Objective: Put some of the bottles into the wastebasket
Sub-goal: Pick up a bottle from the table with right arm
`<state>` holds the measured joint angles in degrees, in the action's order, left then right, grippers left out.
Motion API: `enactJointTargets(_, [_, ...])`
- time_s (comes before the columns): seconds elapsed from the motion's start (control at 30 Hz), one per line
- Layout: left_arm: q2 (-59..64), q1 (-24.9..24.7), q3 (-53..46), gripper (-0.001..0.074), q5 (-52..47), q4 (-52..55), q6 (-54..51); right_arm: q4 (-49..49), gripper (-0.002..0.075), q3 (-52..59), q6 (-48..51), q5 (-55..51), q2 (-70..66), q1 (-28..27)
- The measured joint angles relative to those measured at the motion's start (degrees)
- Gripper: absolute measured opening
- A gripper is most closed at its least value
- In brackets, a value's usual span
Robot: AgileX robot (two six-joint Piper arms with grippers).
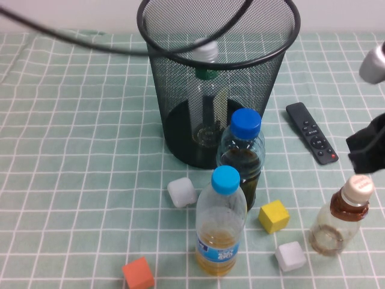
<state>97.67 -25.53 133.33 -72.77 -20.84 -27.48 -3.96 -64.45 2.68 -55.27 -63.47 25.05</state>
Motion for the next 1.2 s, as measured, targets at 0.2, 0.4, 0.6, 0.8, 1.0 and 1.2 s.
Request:
enactJointTargets(0.2, [-9.91, 0.00, -22.11, -0.0001, 1.28, 0.52, -0.12, 13.32, -0.0001, 10.95, -13.46, 8.11, 9.21, 8.01])
enactJointTargets(0.4, [-21.38, 0.00, -44.54, -0.0002, 14.10, 0.77, -0.81, 18.21, 0.0021, 23.64, -21.68, 18.57, 20.15, 8.27])
enactJointTargets(0.6, [-28.74, 0.00, -53.92, -0.0002, 22.70, 0.66, -0.81, 19.18, 0.0312, 31.09, -27.73, 25.71, 21.30, 8.27])
enactJointTargets(0.8, [-29.81, 0.00, -54.46, -0.0003, 24.38, 0.17, -0.81, 29.96, 0.0558, 32.44, -40.80, 33.34, 16.92, 8.27])
enactJointTargets(1.0, [-29.81, 0.00, -54.49, -0.0003, 24.24, 0.17, -0.91, 52.58, 0.0582, 32.44, -64.54, 36.48, 8.54, 8.27])
enactJointTargets(1.2, [-29.81, 0.00, -54.59, -0.0003, 23.77, 0.17, -0.91, 67.44, 0.0578, 32.44, -80.90, 40.75, 1.62, 8.27])
